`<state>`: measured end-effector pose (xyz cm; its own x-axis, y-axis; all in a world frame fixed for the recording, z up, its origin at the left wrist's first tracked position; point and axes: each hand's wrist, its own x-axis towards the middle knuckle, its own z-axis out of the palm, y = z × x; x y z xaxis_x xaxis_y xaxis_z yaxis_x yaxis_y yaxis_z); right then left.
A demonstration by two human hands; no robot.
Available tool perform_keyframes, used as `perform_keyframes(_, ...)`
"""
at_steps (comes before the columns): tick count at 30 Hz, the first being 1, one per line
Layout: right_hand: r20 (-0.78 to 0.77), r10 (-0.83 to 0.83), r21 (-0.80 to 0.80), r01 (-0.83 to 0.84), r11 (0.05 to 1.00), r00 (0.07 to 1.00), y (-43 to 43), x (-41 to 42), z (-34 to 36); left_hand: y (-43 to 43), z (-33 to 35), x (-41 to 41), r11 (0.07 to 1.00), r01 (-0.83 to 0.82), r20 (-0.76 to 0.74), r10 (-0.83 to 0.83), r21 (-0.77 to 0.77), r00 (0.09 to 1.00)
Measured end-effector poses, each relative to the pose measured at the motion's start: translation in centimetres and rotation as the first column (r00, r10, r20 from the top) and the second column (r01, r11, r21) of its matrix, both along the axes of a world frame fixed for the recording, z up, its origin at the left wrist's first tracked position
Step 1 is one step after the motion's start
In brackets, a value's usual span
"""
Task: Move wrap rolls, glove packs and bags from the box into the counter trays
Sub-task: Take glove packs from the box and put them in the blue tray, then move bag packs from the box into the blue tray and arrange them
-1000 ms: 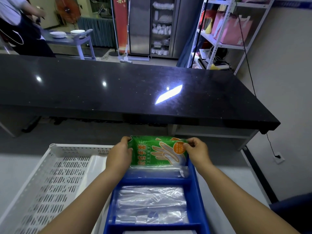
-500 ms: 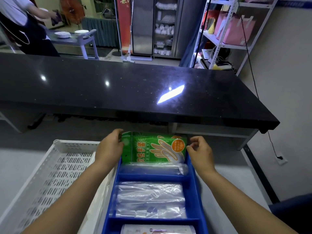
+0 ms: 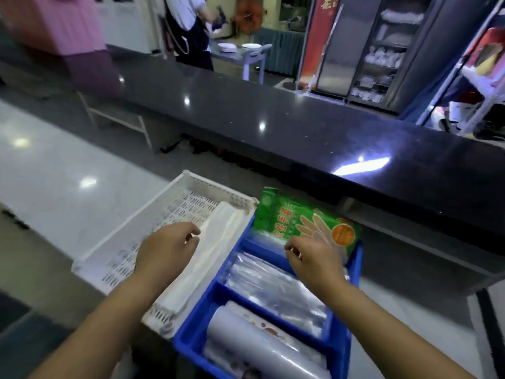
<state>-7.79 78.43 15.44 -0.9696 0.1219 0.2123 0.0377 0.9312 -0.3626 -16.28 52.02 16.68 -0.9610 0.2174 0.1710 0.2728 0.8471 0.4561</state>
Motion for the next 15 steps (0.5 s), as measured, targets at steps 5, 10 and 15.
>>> perform_keyframes(5,0.043,0.204,-0.009,-0.204,0.979,0.978,-6.4,-1.8,-0.4,-8.6,-0.7,4.1,0.975,-0.219,0.051,0.221,-0.047,0.974)
perform_keyframes(10,0.083,0.349,-0.003,-0.350,0.937,0.934,-13.6,-3.3,0.4,-17.6,-1.7,8.2,0.930,-0.361,0.039,0.364,-0.065,0.931)
perform_keyframes(15,0.076,0.483,0.047,-0.487,0.872,0.873,-22.2,-4.1,0.8,-26.7,-3.9,11.3,0.844,-0.535,0.120,0.535,-0.038,0.836)
